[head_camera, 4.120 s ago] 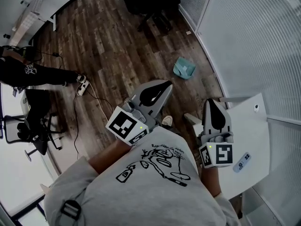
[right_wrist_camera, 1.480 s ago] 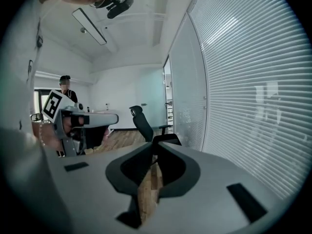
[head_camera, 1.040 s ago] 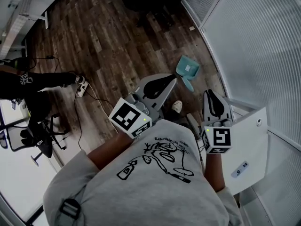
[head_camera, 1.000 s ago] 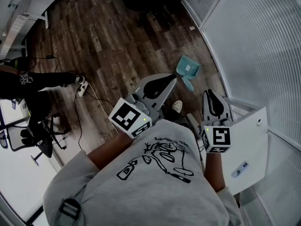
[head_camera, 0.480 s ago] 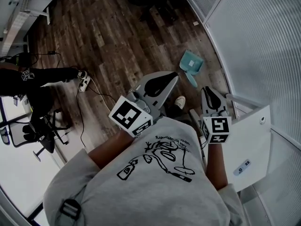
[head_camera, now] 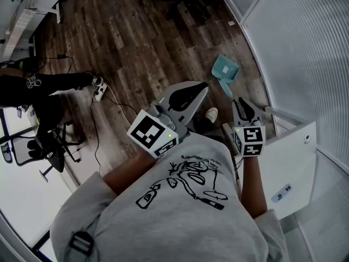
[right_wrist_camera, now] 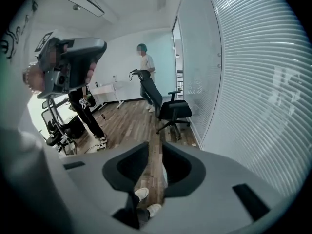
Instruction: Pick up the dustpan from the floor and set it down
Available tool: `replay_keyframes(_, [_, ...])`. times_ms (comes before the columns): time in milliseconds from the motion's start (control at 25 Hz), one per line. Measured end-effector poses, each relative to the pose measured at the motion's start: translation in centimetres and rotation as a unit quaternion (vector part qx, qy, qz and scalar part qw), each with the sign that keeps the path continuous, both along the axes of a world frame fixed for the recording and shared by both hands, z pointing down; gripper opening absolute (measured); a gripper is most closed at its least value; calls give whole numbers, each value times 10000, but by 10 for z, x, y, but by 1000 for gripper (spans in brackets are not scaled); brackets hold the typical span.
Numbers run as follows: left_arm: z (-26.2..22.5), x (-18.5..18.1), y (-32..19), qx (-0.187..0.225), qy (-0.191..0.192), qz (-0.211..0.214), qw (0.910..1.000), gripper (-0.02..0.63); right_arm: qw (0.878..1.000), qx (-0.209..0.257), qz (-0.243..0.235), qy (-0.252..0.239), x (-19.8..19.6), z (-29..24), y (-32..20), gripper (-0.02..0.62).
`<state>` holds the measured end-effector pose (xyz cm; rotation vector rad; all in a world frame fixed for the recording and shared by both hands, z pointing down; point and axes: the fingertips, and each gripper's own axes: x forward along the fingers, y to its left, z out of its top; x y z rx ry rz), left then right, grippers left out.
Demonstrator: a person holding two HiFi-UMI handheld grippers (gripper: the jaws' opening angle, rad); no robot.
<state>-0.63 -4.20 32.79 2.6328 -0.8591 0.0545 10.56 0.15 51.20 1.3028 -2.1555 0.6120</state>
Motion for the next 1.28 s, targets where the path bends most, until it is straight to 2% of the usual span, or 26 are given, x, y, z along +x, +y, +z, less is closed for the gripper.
replay_keyframes(760, [7, -9, 2, -94, -38, -49, 9999, 3, 9970, -644, -199, 384, 4, 95, 8, 83])
replay_keyframes(1280, [16, -22, -3, -202, -79, -148, 9997, 3, 9936, -918, -312, 580, 2, 139, -4, 104])
